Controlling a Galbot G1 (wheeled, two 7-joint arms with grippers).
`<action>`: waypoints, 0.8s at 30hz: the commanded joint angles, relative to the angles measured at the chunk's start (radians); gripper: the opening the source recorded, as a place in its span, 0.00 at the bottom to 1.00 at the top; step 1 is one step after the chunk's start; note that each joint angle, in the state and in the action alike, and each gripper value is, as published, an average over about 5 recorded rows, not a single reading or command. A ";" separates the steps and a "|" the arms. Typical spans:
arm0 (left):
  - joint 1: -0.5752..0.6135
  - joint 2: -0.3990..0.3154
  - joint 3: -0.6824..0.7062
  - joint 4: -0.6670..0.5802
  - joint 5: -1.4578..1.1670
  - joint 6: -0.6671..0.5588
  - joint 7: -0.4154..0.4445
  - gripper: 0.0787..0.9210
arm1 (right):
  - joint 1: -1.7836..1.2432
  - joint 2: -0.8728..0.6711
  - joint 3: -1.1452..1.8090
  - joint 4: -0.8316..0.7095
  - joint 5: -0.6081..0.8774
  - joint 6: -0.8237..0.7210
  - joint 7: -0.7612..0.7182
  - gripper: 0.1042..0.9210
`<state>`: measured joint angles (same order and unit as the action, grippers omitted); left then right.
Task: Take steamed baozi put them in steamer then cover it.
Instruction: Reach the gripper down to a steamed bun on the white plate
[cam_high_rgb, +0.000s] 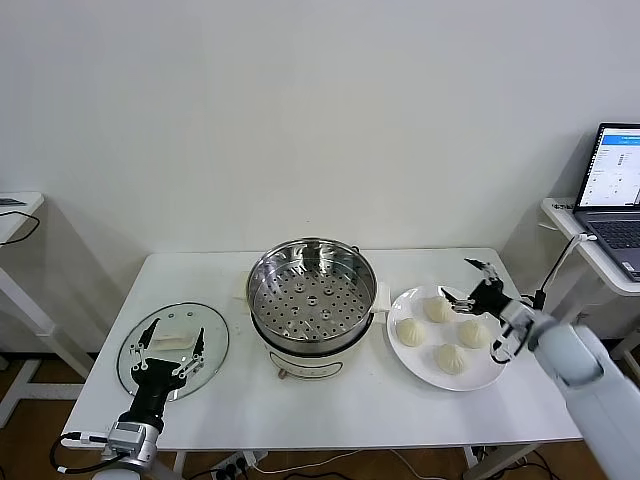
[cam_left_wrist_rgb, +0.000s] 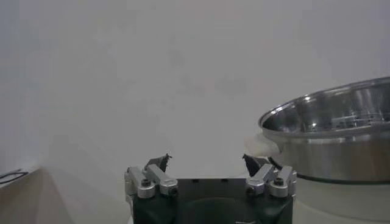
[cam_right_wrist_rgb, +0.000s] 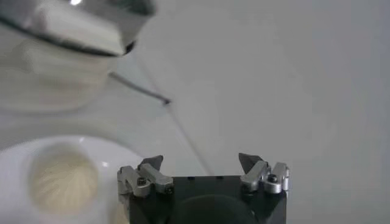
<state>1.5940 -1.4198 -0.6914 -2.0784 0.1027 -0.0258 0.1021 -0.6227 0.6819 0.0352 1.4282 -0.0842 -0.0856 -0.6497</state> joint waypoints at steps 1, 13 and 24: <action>0.004 0.002 0.001 -0.015 -0.006 0.004 0.000 0.88 | 0.600 -0.094 -0.595 -0.233 -0.046 -0.062 -0.448 0.88; 0.012 -0.005 -0.004 -0.021 -0.006 0.008 -0.003 0.88 | 0.793 0.150 -0.785 -0.495 -0.120 -0.050 -0.573 0.88; 0.008 -0.013 -0.011 -0.013 -0.009 0.009 -0.003 0.88 | 0.744 0.281 -0.792 -0.631 -0.178 -0.029 -0.554 0.88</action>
<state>1.6030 -1.4315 -0.7001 -2.0959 0.0955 -0.0166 0.0989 0.0624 0.8676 -0.6744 0.9301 -0.2201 -0.1154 -1.1464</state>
